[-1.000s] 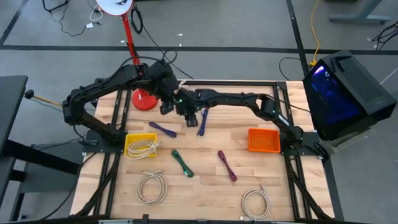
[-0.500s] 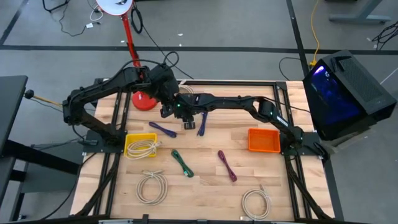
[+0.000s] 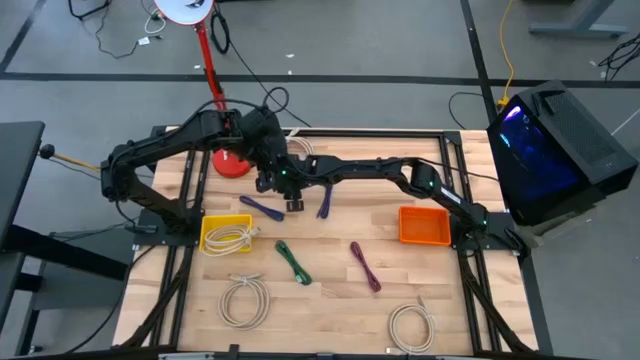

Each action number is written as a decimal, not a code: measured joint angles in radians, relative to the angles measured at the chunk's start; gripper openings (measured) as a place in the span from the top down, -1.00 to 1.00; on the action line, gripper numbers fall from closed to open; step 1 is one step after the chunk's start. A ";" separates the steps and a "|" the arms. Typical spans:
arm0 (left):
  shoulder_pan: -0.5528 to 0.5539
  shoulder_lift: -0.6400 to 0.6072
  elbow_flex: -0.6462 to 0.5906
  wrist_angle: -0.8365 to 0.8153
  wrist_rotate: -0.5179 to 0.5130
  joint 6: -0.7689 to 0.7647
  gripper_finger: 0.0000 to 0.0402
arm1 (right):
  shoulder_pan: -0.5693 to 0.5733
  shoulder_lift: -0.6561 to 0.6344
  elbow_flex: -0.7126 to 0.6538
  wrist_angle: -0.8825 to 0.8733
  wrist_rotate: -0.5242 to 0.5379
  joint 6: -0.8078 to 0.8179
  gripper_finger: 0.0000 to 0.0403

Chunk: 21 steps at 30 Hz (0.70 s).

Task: Pick & Place USB Port
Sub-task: Put the light brown HDMI cable into the yellow bin

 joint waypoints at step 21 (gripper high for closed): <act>0.024 -0.042 -0.081 -0.023 -0.027 0.075 -0.03 | -0.007 -0.188 -0.018 -0.171 -0.137 0.203 0.29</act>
